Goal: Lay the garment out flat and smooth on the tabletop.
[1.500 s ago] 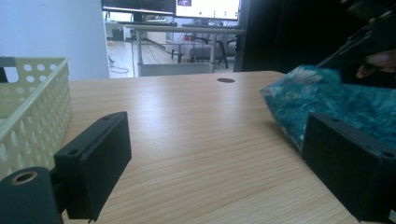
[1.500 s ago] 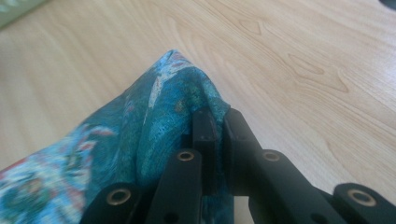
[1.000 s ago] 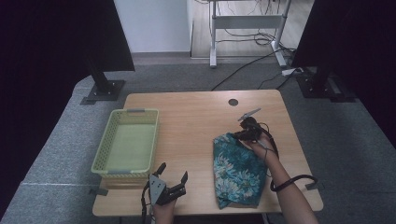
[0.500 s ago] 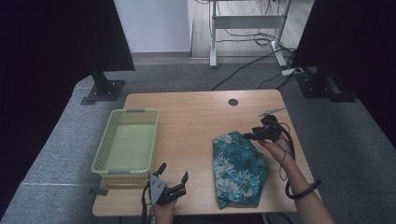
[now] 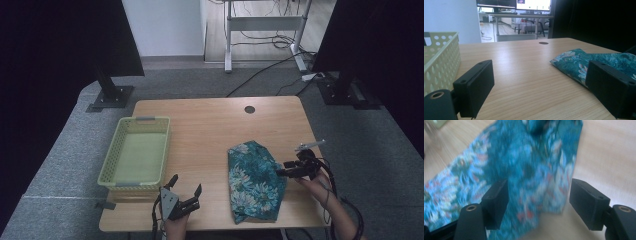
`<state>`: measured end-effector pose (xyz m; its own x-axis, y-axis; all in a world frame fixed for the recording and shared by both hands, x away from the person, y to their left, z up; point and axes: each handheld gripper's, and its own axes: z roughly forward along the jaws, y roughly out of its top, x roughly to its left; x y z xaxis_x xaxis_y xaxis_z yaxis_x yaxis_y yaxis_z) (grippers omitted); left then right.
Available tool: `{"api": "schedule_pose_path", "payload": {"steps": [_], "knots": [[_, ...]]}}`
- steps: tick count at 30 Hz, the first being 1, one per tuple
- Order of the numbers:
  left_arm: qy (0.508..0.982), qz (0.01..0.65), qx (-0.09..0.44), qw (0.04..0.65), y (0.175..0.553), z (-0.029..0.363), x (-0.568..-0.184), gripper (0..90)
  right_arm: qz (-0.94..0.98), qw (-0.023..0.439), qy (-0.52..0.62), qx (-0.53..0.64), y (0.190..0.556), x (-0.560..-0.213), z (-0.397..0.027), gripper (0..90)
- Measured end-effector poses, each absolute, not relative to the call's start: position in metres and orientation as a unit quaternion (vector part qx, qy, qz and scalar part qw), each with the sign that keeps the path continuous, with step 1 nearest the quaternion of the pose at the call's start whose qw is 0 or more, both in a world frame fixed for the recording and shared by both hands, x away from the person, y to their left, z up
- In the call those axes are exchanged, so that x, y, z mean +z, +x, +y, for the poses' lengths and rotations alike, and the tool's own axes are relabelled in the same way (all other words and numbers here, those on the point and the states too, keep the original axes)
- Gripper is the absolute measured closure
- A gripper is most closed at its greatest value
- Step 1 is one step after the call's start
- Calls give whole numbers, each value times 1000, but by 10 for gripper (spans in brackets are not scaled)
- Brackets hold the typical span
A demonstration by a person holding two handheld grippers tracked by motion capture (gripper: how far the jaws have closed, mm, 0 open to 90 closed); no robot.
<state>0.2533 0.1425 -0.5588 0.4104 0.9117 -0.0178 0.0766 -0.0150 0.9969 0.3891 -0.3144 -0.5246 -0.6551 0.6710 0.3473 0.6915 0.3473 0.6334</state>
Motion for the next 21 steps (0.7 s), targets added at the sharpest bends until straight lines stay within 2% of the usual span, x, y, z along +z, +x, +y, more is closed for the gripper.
{"api": "schedule_pose_path", "payload": {"steps": [5, 8, 10, 12, 15, 21], "knots": [[612, 404, 364, 574, 253, 143, -559, 87, -822, 41, -417, -385, 380, -538, -317, 328], [612, 403, 365, 574, 253, 142, -559, 87, -822, 49, -416, -387, 376, -545, -315, 396], [612, 404, 364, 575, 253, 143, -559, 87, -818, 54, -420, -390, 375, -546, -315, 536], [611, 404, 364, 575, 253, 143, -559, 87, -822, 49, -417, -385, 374, -544, -313, 729], [612, 403, 364, 575, 253, 143, -559, 87, -821, 46, -407, -398, 372, -535, -311, 856], [612, 404, 362, 575, 253, 143, -559, 87, -818, 42, -375, -434, 368, -500, -295, 874]]}}
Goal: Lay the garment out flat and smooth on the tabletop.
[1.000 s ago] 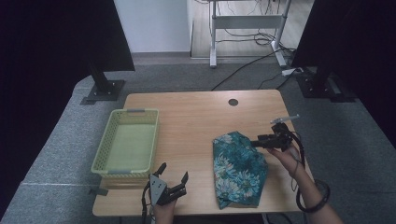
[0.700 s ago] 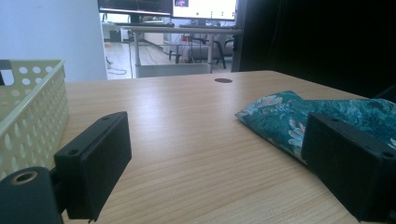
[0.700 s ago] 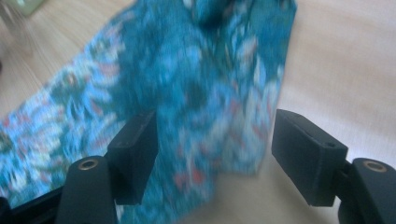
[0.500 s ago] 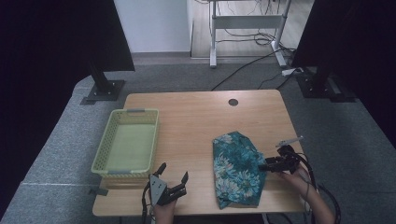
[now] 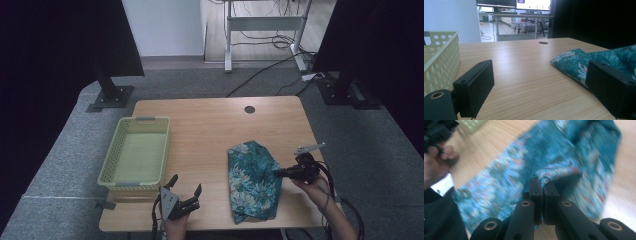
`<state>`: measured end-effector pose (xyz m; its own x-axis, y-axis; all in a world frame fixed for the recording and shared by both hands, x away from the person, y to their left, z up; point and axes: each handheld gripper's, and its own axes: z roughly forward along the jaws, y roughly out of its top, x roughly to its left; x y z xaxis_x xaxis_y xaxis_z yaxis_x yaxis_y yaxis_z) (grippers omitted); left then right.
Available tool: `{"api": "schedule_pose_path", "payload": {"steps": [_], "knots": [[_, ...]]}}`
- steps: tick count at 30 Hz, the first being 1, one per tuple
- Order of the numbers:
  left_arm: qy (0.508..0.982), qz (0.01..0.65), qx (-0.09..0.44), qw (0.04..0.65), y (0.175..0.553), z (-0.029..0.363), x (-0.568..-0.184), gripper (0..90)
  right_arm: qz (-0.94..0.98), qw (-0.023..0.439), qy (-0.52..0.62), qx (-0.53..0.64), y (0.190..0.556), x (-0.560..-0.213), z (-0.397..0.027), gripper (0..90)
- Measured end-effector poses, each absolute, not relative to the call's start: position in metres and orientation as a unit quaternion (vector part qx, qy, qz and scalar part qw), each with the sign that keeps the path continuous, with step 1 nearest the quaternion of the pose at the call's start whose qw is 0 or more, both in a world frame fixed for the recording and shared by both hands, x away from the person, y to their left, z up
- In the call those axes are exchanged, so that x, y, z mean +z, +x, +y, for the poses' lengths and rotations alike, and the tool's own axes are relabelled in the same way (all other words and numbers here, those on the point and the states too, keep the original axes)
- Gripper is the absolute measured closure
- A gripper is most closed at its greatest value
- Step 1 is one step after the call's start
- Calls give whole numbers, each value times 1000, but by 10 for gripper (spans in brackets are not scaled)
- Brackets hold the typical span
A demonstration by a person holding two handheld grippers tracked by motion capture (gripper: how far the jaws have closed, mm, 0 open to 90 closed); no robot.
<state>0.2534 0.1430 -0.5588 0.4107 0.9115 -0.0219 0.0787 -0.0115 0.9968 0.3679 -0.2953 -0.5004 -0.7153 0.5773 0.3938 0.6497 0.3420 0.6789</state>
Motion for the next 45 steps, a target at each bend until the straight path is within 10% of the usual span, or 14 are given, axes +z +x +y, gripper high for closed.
{"api": "schedule_pose_path", "payload": {"steps": [18, 21, 24, 35, 45], "knots": [[612, 407, 354, 579, 255, 144, -559, 87, -865, 43, -234, -442, 367, -416, -120, 870], [610, 407, 352, 582, 255, 145, -559, 87, -848, 123, -182, -482, 367, -415, -90, 630], [611, 405, 354, 580, 254, 145, -559, 87, -859, 104, -177, -468, 364, -413, -77, 528], [627, 394, 340, 580, 253, 145, -558, 87, -844, 86, -298, -437, 394, -443, -144, 356], [781, 290, 264, 486, 243, 109, -539, 85, -838, 65, -387, -379, 399, -484, -230, 325]]}}
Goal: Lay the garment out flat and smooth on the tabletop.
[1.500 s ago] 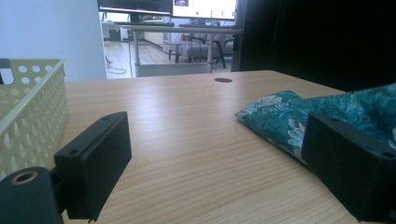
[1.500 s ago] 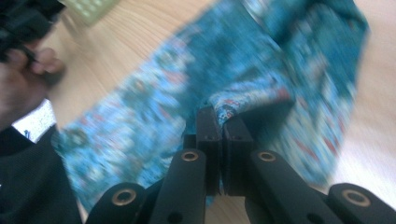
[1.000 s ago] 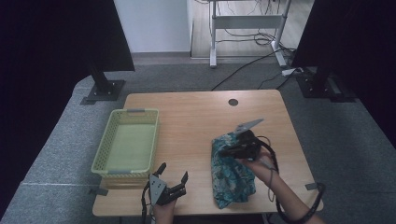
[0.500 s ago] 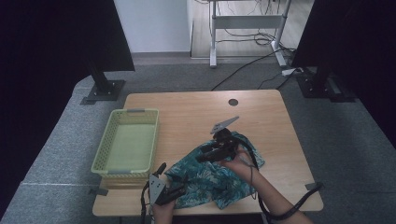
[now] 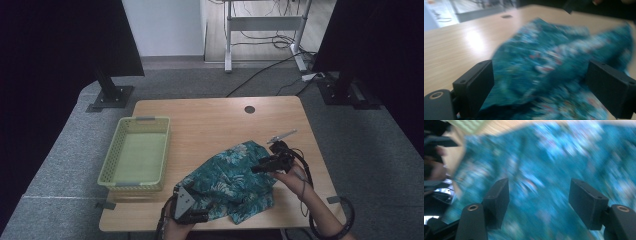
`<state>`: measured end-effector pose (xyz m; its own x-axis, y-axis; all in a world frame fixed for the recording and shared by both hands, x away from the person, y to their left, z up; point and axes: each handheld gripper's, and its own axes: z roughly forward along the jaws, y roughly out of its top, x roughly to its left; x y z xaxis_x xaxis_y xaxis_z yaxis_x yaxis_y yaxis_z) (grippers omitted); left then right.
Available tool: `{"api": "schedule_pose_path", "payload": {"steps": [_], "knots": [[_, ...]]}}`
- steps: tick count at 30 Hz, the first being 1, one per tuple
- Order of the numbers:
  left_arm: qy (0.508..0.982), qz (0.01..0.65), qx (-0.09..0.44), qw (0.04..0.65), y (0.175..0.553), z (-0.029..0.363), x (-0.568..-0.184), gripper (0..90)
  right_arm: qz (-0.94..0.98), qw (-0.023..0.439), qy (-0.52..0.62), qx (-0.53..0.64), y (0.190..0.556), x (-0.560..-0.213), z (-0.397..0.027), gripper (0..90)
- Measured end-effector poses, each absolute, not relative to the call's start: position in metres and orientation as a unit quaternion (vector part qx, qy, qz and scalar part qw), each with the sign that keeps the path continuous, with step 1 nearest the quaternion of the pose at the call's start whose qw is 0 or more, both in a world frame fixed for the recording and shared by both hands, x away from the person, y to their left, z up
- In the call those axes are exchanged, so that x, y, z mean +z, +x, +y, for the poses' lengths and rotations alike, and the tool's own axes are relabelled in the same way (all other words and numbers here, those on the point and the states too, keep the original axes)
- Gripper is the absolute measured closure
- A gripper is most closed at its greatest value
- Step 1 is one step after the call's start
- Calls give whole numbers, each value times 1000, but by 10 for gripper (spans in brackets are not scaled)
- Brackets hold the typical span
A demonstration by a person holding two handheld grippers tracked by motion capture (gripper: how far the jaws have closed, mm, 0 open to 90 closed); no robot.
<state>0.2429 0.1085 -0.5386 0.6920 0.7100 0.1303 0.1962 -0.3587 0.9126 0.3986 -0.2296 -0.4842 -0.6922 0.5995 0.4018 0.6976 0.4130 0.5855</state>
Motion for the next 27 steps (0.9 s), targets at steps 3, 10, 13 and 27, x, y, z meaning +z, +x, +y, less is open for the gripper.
{"api": "schedule_pose_path", "payload": {"steps": [3, 10, 13, 27], "knots": [[807, 258, 260, 463, 239, 92, -539, 76, -836, 71, -413, -355, 399, -502, -248, 334], [837, 250, 265, 409, 254, 72, -544, 84, -846, 84, -431, -303, 393, -529, -259, 364], [851, 248, 265, 380, 261, 69, -546, 121, -850, 84, -423, -301, 391, -531, -255, 383], [855, 257, 283, 351, 277, 71, -550, 781, -895, 16, -366, -255, 378, -523, -241, 876]]}}
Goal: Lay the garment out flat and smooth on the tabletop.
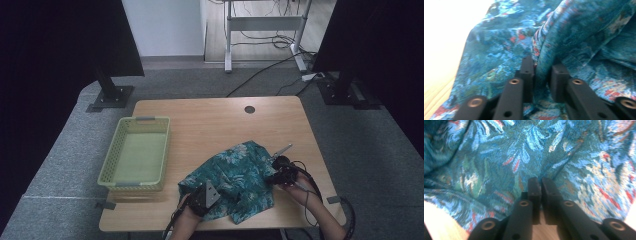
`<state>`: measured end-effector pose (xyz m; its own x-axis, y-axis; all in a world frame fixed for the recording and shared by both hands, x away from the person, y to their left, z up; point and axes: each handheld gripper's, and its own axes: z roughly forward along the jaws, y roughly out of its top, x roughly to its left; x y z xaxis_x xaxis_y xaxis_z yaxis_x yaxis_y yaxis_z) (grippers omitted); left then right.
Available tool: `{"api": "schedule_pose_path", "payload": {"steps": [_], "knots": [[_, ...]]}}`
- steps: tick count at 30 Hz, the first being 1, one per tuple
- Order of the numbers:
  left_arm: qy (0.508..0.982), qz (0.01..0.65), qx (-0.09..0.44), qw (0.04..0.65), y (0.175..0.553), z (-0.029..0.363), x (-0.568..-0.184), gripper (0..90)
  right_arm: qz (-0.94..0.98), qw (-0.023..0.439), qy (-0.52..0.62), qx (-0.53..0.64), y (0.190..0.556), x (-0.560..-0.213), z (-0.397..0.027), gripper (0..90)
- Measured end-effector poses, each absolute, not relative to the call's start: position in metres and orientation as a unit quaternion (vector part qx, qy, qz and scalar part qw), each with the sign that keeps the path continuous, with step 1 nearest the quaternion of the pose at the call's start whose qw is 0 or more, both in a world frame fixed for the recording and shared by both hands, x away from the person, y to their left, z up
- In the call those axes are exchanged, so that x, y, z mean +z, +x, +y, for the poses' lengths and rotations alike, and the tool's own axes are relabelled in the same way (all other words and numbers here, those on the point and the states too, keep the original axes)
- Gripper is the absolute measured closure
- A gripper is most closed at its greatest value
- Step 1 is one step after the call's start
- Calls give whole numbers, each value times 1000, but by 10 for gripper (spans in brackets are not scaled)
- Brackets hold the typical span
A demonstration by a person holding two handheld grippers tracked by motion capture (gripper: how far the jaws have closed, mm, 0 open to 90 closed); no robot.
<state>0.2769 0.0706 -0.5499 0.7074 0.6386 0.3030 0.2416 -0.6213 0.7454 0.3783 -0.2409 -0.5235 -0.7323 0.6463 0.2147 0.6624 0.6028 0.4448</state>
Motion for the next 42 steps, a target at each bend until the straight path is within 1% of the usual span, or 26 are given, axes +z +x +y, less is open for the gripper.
{"api": "schedule_pose_path", "payload": {"steps": [1, 4, 8, 14, 17, 20, 21, 22, 24, 25, 26, 28, 29, 30, 31, 32, 33, 34, 35, 37, 40, 42], "knots": [[854, 260, 286, 349, 277, 73, -549, 805, -894, 14, -366, -259, 376, -521, -244, 890], [850, 262, 297, 348, 276, 81, -548, 836, -887, 23, -365, -281, 369, -515, -256, 897], [847, 269, 295, 351, 276, 91, -548, 840, -880, 30, -367, -299, 357, -509, -270, 898], [850, 272, 284, 350, 273, 100, -549, 853, -878, 8, -365, -308, 319, -503, -301, 898], [863, 255, 263, 347, 268, 101, -551, 875, -871, 12, -373, -319, 292, -503, -323, 898], [878, 226, 251, 338, 258, 95, -552, 883, -866, 27, -379, -325, 272, -508, -336, 898], [883, 218, 244, 336, 254, 91, -551, 884, -867, 39, -375, -326, 267, -511, -337, 898], [885, 217, 237, 337, 252, 89, -551, 886, -867, 61, -368, -330, 266, -513, -335, 898], [882, 220, 224, 351, 258, 83, -543, 889, -857, 116, -354, -355, 278, -513, -324, 899], [875, 228, 233, 357, 265, 81, -534, 890, -856, 129, -345, -362, 293, -506, -316, 899], [858, 248, 246, 378, 279, 82, -515, 892, -853, 125, -341, -375, 307, -494, -312, 898], [801, 330, 250, 433, 320, 91, -470, 890, -811, 77, -370, -447, 356, -444, -311, 897], [772, 369, 256, 449, 343, 99, -450, 875, -773, 35, -398, -493, 379, -414, -318, 843], [744, 418, 259, 453, 364, 107, -436, 754, -734, -20, -433, -522, 397, -385, -325, 653], [721, 465, 254, 447, 382, 115, -428, 559, -698, -61, -467, -540, 410, -363, -332, 580], [709, 497, 247, 435, 396, 122, -425, 507, -675, -73, -484, -552, 419, -350, -337, 519], [702, 517, 246, 424, 403, 125, -427, 448, -667, -66, -493, -555, 426, -343, -338, 437], [707, 525, 240, 408, 407, 125, -432, 353, -669, -55, -495, -552, 431, -341, -337, 403], [723, 517, 236, 393, 408, 124, -438, 335, -677, -52, -493, -545, 431, -343, -334, 388], [742, 496, 226, 389, 398, 121, -452, 319, -701, -55, -486, -519, 427, -356, -326, 327], [756, 474, 194, 408, 376, 118, -472, 309, -732, -23, -481, -482, 421, -391, -317, 300], [762, 458, 195, 414, 358, 117, -482, 287, -747, -5, -483, -457, 417, -415, -312, 296]]}}
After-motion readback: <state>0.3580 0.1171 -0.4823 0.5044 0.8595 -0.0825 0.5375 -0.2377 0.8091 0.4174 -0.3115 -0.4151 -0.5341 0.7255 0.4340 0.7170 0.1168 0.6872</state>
